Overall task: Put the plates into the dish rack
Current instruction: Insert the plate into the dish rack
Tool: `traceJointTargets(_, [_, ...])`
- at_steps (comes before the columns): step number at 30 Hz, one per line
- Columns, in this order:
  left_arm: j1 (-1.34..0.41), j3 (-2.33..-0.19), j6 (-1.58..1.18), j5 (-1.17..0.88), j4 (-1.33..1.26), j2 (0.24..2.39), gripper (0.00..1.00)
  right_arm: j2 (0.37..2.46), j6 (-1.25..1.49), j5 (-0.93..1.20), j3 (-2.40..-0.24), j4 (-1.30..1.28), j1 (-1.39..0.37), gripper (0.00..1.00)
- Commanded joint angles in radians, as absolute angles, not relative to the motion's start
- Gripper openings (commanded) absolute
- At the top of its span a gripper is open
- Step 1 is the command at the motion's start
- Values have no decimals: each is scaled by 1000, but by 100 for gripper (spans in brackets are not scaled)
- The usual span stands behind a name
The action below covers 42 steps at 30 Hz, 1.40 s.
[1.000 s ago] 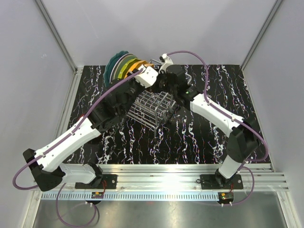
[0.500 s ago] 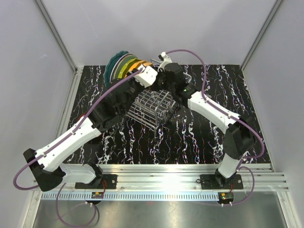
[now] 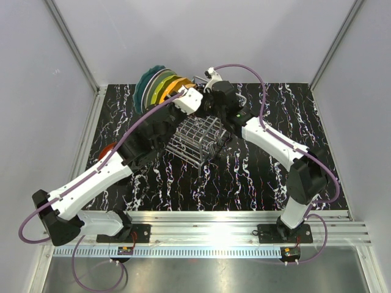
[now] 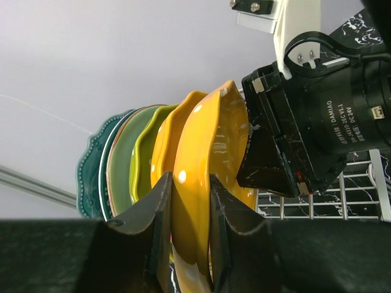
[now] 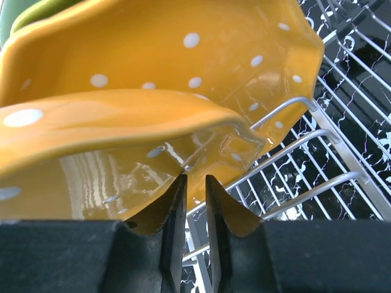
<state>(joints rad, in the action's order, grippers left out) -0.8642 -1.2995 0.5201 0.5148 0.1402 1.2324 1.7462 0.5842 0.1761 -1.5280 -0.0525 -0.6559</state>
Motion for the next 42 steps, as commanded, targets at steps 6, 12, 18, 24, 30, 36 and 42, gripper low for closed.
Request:
traceJointTargets(6, [-865,-1313,426,448,3,1235,20,1720,603,175,-1559,94,-655,27])
traceJointTargets(12, [-845,-1322,422,445,8,1242,28,1707,594,170,-1566,84,-653,27])
traceJointTargets(18, [-838,-1342,414,440,28,1259,47,1720,595,172,-1581,83,-653,27])
traceJointTargets(24, [-825,-1345,405,442,34,1264,56,1715,598,164,-1568,84,-653,28])
traceJointTargets(30, [-822,-1351,402,449,32,1253,57,1716,600,155,-1565,78,-644,29])
traceJointTargets(36, [-816,-1361,405,463,35,1220,64,1721,598,137,-1565,63,-634,29])
traceJointTargets(42, [-815,-1384,393,462,64,1195,66,1732,611,103,-1559,55,-618,29])
